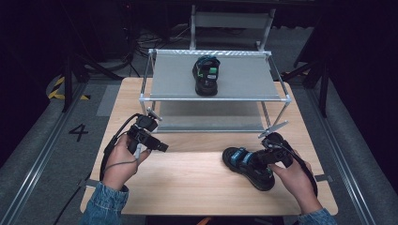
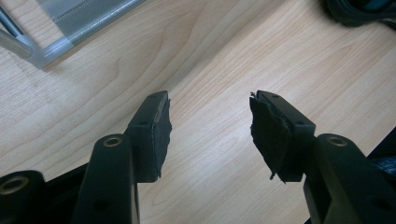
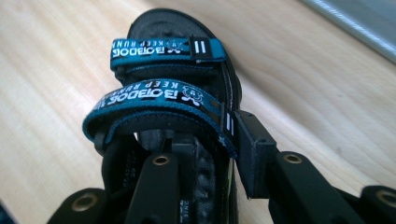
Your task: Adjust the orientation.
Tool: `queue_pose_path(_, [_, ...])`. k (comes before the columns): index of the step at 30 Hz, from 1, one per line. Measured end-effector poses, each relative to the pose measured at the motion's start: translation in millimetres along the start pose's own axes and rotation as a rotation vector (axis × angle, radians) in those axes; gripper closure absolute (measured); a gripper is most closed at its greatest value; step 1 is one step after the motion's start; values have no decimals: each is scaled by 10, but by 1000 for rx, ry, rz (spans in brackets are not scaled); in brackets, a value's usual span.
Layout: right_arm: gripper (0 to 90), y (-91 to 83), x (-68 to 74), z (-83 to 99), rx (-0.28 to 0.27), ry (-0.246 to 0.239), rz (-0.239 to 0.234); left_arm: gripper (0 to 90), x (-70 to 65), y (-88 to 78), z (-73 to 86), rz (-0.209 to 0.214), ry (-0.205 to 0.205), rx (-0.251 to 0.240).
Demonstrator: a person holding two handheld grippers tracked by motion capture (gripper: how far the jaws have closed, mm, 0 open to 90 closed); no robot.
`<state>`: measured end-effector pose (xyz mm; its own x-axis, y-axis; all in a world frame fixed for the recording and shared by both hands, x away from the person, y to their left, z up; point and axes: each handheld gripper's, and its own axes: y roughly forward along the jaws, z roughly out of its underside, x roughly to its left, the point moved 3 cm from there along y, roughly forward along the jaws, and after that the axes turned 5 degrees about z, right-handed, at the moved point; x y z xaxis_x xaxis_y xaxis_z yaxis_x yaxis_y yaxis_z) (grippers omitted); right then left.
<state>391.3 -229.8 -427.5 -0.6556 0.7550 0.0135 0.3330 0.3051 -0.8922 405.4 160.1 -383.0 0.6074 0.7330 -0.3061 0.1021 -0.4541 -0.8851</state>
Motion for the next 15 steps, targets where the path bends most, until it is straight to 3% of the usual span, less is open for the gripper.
queue_pose_path(2, [716,-17,-53,-2,-13,32,41,471,4,-1,-5,-1,4,3])
queue_pose_path(4, [710,-39,-137,15,-30,99,65,471,5,0,-7,0,4,7])
queue_pose_path(8, [676,-18,-280,84,-23,184,53,471,3,14,-11,2,-2,9])
queue_pose_path(10, [614,-20,-304,110,-29,193,27,471,4,19,-17,2,1,11])
queue_pose_path(15, [520,-114,-259,129,-37,186,41,471,-13,29,-39,6,7,11])
